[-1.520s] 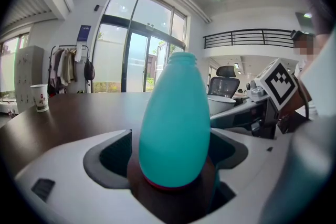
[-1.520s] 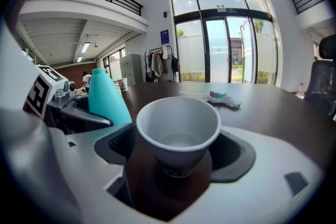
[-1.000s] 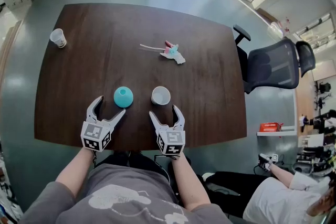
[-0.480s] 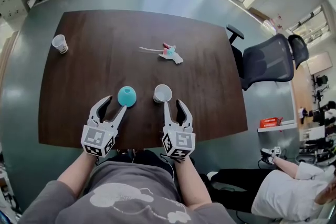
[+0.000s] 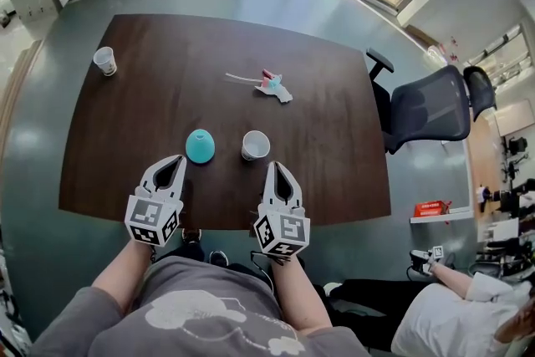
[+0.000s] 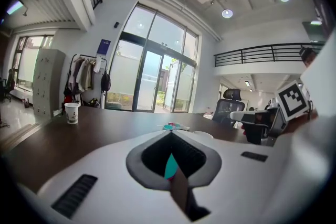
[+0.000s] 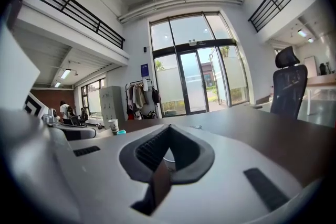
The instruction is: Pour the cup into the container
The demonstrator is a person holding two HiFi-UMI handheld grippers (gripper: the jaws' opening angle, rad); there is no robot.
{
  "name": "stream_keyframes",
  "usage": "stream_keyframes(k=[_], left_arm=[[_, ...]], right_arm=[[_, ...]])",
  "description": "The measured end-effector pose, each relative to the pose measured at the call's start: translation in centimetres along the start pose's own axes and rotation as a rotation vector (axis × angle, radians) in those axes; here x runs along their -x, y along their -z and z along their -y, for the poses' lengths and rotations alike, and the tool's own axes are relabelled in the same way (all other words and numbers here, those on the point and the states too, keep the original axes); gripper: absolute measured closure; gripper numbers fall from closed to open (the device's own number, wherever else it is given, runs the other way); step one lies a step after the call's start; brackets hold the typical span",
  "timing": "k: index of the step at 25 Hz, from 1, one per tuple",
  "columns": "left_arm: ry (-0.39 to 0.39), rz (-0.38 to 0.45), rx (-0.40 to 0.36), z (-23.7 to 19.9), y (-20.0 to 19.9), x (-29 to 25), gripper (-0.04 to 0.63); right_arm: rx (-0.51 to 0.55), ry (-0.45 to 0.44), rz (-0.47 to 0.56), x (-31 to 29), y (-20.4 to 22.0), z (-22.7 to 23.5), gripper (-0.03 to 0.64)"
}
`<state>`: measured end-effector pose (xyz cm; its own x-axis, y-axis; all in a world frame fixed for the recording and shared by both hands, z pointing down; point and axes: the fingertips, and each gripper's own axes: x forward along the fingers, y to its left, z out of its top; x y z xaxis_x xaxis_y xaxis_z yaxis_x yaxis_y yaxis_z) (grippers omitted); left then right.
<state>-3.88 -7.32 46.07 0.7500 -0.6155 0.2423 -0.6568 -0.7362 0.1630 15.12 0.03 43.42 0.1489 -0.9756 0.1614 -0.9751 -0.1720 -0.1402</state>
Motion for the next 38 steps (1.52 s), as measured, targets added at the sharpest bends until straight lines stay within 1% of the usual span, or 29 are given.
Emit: stream_keyframes(k=[5,12,16,23,28,38], left_arm=[[-0.042,0.026,-0.009,2.9,-0.9,0.8,0.588],[-0.053,0.055,-0.009,7.6,-1.9,2.8,0.588],[-0.058,0.051,0.0,9.5,-1.5,3.7,0.588],[-0.071,0.033,0.016,10.8,-0.3,5.5,0.588],[-0.081,0.027,0.021,11.0,0.0,6.5,0.588],[-0.087,0.04,0.027,11.8,0.1,7.8,0.588]], right_arm=[[0.049,-0.047,0.009,2.5,-0.4,0.6,0.629],[0.06,-0.133,0.002,5.5,-1.1,0.1,0.629],[0.073,-0.179,-0.03,6.9,-0.9,-0.5,0.629],[0.093,-0.246,-0.063,8.8,0.2,-2.1,0.629],[0.098,-0.275,-0.073,9.8,0.5,-2.9,0.629],[0.108,-0.272,-0.074,11.3,0.5,-2.6,0.629]])
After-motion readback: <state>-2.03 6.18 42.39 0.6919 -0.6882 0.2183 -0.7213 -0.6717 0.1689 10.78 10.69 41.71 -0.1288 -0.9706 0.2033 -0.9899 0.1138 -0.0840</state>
